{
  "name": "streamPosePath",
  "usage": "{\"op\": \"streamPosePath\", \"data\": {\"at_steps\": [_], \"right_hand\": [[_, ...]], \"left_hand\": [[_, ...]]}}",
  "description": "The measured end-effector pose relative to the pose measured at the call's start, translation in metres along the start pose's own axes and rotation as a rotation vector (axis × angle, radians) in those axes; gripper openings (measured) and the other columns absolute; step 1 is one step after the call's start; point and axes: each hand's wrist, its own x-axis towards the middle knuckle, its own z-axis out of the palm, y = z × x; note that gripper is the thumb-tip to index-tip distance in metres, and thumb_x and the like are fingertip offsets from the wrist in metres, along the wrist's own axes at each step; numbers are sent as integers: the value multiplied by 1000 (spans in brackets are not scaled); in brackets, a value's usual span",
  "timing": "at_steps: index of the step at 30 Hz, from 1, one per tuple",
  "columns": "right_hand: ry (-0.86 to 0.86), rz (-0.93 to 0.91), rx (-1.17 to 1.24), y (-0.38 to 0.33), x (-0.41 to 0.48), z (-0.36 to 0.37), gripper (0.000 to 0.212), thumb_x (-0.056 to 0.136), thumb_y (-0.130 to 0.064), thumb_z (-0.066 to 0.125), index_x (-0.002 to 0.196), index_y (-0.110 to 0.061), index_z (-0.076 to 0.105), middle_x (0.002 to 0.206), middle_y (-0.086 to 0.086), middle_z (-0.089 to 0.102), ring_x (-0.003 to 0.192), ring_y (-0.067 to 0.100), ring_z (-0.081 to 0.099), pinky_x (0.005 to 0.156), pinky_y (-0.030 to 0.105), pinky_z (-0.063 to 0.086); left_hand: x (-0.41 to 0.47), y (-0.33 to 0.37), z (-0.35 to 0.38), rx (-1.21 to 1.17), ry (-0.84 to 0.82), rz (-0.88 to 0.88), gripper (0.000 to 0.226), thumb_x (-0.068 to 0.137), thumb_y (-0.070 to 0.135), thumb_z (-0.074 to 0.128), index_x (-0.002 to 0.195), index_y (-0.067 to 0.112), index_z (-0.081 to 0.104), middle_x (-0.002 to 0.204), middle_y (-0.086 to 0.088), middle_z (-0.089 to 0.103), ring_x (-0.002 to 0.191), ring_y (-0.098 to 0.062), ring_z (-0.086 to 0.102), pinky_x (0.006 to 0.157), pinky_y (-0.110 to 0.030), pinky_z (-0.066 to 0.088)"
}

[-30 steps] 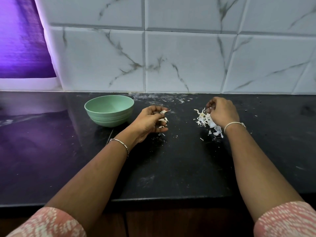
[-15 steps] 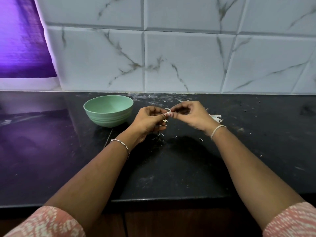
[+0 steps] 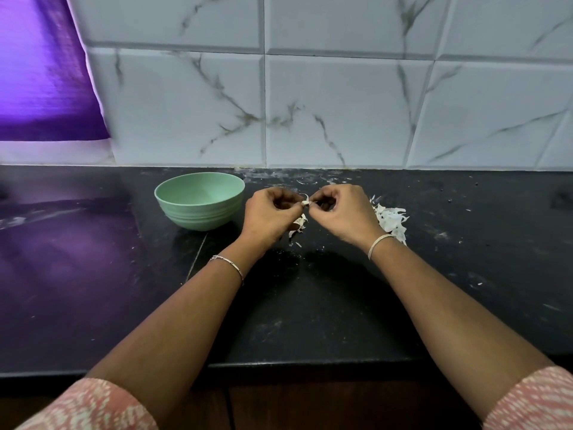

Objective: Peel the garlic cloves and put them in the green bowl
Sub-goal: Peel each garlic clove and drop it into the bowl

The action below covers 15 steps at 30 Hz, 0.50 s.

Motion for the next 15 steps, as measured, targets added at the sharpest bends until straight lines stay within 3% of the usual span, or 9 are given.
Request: {"op": "streamPosePath", "data": {"at_steps": [3,8,12,15], "right_hand": [[32,11,-54,-3,0,-1,6,76,-30,68,76,-27,73,65,-9,67,66,11,63,67,30,54],[34,0,-100,-3,2,0,4,76,-31,68,73,-28,69,65,-6,67,64,12,62,65,30,52],[34,38,-33,-2,3,0,7,75,-28,71,69,-28,67,62,-5,66,58,13,59,60,27,48],[30,59,51,1,4,1,12,74,-23,71,64,-28,65,61,-5,67,58,12,61,60,28,50]], "left_hand": [[-2,1,0,74,-4,62,6,80,14,76,85,16,75,75,-2,73,75,-21,72,74,-41,61],[-3,3,0,172,-16,123,7,80,14,75,86,18,75,74,8,71,71,-14,71,74,-35,60],[-4,5,1,152,-38,130,12,84,14,73,96,12,76,82,0,74,72,-11,70,74,-31,59],[-2,3,1,115,-65,115,13,85,11,72,99,11,75,87,-4,75,81,-16,72,79,-38,59]]}}
